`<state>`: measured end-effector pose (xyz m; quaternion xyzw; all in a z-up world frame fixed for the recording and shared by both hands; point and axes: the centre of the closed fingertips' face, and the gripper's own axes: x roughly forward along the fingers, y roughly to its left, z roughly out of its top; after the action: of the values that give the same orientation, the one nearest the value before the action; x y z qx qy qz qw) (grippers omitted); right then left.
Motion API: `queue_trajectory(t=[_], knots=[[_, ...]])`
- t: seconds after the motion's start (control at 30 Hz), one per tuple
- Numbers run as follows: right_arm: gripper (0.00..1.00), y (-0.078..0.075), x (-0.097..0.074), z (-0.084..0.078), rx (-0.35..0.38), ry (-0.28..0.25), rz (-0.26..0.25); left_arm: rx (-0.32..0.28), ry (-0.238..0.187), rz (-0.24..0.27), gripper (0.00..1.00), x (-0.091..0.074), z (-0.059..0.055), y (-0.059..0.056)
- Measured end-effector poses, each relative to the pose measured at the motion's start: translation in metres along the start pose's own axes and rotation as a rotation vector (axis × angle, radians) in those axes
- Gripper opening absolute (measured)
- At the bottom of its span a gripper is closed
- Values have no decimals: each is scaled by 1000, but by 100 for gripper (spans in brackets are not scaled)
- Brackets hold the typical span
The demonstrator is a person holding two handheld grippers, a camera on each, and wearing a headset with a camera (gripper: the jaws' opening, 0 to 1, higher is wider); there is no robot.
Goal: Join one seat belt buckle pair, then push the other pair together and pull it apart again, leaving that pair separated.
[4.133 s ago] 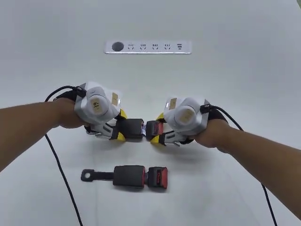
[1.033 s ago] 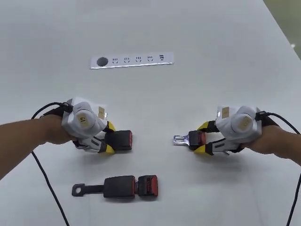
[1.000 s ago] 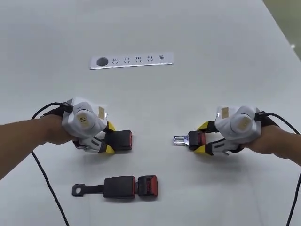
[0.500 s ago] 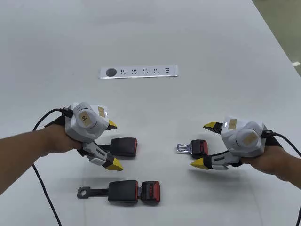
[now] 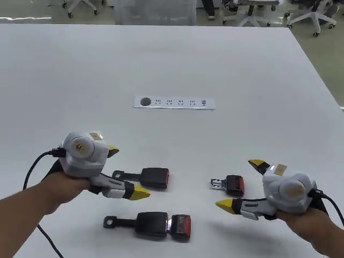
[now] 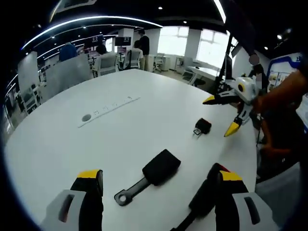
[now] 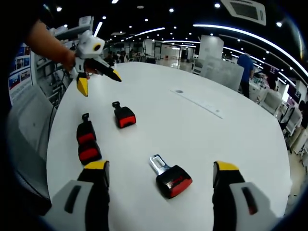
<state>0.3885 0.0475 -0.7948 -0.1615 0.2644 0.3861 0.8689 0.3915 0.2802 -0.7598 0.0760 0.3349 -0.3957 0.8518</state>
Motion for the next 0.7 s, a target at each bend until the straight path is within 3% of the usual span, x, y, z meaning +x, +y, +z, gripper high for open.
queue_trajectory(t=[0.23,0.5,0.57,0.7], knots=[[91,14,-11,10,19,-35,-33,-24,-44,29,100,-28,-10,-12],[93,33,-24,13,36,-53,-61,-59,-121,57,100,-61,-21,-14],[94,40,-28,12,32,-53,-63,-63,-129,64,100,-68,-29,-11],[94,50,-36,9,28,-48,-70,-66,-134,63,100,-83,-43,-17]])
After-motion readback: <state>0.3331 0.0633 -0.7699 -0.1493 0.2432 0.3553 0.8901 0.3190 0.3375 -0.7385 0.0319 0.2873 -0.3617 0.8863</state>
